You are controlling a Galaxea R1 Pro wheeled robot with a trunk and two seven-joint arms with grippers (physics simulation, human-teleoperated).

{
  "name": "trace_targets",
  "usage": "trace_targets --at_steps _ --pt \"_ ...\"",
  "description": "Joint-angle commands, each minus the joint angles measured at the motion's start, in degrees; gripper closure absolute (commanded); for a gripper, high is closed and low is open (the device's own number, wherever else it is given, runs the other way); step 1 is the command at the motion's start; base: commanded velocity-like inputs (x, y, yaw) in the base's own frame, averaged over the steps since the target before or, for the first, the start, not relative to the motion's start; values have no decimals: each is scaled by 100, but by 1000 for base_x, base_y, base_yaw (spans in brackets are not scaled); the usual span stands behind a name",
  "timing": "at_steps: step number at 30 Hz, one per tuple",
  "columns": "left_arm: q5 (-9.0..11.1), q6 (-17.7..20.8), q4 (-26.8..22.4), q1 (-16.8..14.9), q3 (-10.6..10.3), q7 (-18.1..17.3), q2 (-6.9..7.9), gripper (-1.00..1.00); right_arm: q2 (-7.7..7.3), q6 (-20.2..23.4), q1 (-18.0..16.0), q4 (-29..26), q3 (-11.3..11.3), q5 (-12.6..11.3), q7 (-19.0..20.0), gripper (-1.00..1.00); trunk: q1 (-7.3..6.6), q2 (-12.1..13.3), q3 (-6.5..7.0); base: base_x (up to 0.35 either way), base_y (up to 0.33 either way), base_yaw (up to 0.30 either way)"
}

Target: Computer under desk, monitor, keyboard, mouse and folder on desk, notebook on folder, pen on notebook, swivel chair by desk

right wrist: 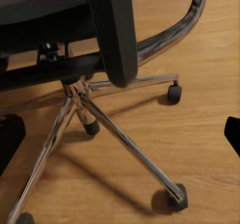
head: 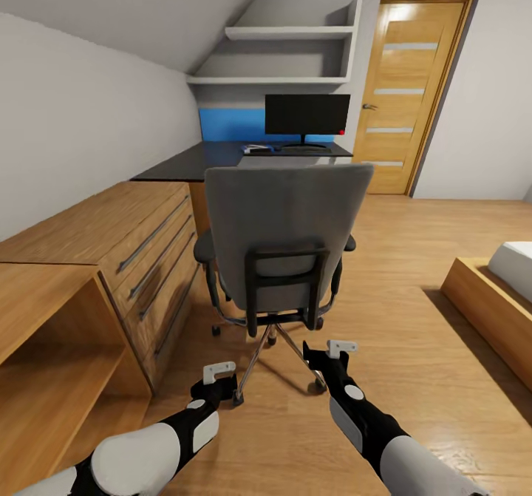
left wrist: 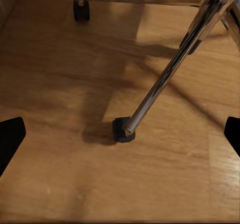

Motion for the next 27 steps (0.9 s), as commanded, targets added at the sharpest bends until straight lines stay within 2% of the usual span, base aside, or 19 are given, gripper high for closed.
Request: trace_targets --at_steps 1,8,12,20,27 --pt "24 1 -23 -9 -47 43 0 -100 -10 -28 -8 -7 46 -45 -35 -100 21 -44 -24 0 0 0" --pt "17 24 -90 -14 -47 6 0 -100 -19 -32 -7 -35 43 -38 69 -100 175 -325 -149 0 0 0" --pt "16 -18 -109 -8 -50 -181 0 -100 -20 -37 -9 -39 48 -36 117 -100 263 -485 -221 0 0 0" --pt "3 -258 -109 -7 -72 -469 0 -100 -20 -41 -8 -41 55 -35 135 -100 263 -485 -221 0 0 0" --pt "10 -781 -118 -6 -91 -520 0 -100 -20 -42 -9 -37 52 -35 137 -100 263 -485 -221 0 0 0"
